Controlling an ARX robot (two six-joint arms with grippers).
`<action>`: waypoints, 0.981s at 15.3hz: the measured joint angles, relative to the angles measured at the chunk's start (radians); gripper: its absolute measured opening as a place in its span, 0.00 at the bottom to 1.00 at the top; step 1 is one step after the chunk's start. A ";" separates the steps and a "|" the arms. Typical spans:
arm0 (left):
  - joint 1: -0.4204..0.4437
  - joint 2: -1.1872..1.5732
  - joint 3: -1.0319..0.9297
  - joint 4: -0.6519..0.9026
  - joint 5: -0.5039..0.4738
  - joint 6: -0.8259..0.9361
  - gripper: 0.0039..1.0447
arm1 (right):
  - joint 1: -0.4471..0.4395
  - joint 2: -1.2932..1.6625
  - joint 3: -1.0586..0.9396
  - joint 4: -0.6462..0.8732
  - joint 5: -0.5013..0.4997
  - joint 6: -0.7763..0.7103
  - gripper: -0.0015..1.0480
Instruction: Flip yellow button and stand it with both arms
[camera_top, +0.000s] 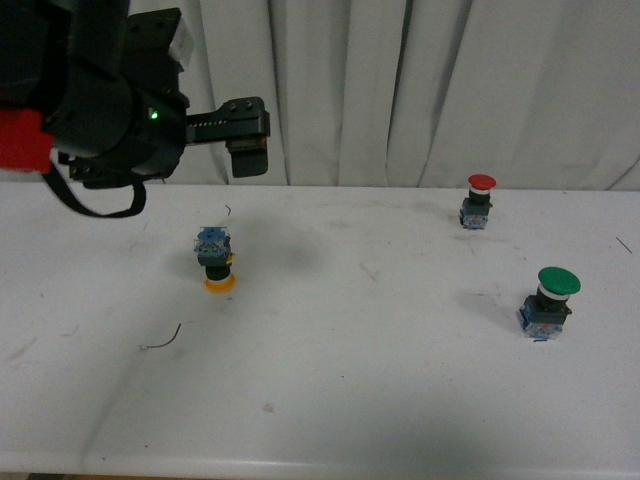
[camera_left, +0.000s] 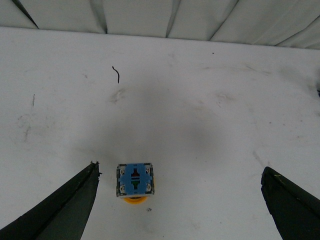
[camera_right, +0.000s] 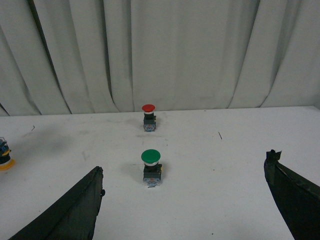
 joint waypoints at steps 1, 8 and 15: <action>-0.003 0.045 0.076 -0.061 -0.013 0.005 0.94 | 0.000 0.000 0.000 0.000 0.000 0.000 0.94; 0.036 0.176 0.207 -0.135 0.003 0.016 0.94 | 0.000 0.000 0.000 0.000 0.000 0.000 0.94; 0.071 0.241 0.138 -0.042 0.036 0.065 0.94 | 0.000 0.000 0.000 0.000 0.000 0.000 0.94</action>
